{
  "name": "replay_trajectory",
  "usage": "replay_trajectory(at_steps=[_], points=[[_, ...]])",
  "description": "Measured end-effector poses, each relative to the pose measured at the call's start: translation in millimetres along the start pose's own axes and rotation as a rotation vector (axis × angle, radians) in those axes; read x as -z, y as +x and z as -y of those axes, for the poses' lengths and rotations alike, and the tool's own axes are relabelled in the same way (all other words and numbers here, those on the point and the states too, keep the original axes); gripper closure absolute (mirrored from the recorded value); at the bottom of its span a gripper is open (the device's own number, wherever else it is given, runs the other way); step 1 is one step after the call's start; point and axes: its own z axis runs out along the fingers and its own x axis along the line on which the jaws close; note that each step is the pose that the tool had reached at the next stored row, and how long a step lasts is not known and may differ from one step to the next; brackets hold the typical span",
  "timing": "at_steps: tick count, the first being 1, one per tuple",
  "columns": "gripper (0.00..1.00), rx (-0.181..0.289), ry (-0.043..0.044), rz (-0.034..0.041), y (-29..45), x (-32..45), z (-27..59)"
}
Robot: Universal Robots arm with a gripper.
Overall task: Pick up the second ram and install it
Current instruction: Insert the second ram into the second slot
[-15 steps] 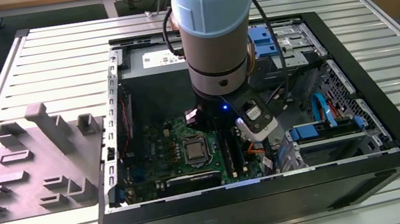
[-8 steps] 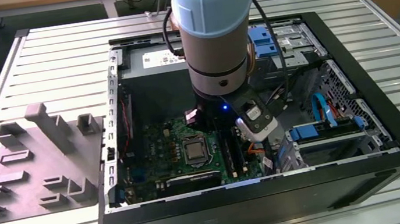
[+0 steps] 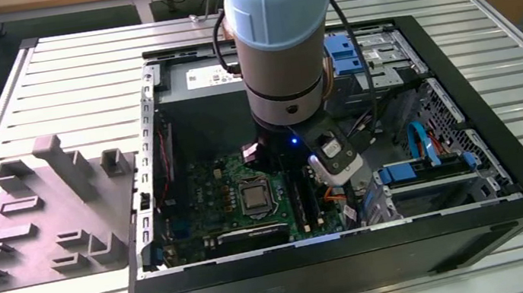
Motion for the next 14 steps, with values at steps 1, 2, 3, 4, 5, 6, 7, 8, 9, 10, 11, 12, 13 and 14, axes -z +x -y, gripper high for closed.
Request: replay_trajectory(at_steps=[1, 2, 3, 4, 5, 6, 7, 8, 9, 10, 11, 12, 13, 14], points=[[0.89, 0.000, 0.0000, 0.0000, 0.0, 0.0, 0.0], [0.89, 0.000, 0.0001, 0.0000, 0.0, 0.0, 0.0], [0.89, 0.000, 0.0001, 0.0000, 0.0, 0.0, 0.0], [0.89, 0.000, 0.0002, -0.0001, 0.0, -0.1, 0.0], [0.89, 0.000, -0.0001, 0.0000, 0.0, -0.6, 0.0], [0.89, 0.000, -0.0001, 0.0000, 0.1, -1.0, 0.1], [0.89, 0.000, -0.0004, 0.0000, 0.2, -1.3, 0.2], [0.89, 0.000, -0.0008, -0.0001, 0.2, -1.6, 0.3], [0.89, 0.000, -0.0010, -0.0002, 0.2, -1.8, 0.4], [0.89, 0.000, -0.0015, 0.0000, 0.2, -2.1, 0.4], [0.89, 0.000, -0.0019, 0.0000, 0.2, -2.6, 0.6], [0.89, 0.000, -0.0020, 0.0000, 0.3, -3.0, 0.8], [0.89, 0.000, -0.0021, 0.0000, 0.3, -3.4, 0.9], [0.89, 0.000, -0.0020, -0.0001, 0.3, -3.4, 1.0]])
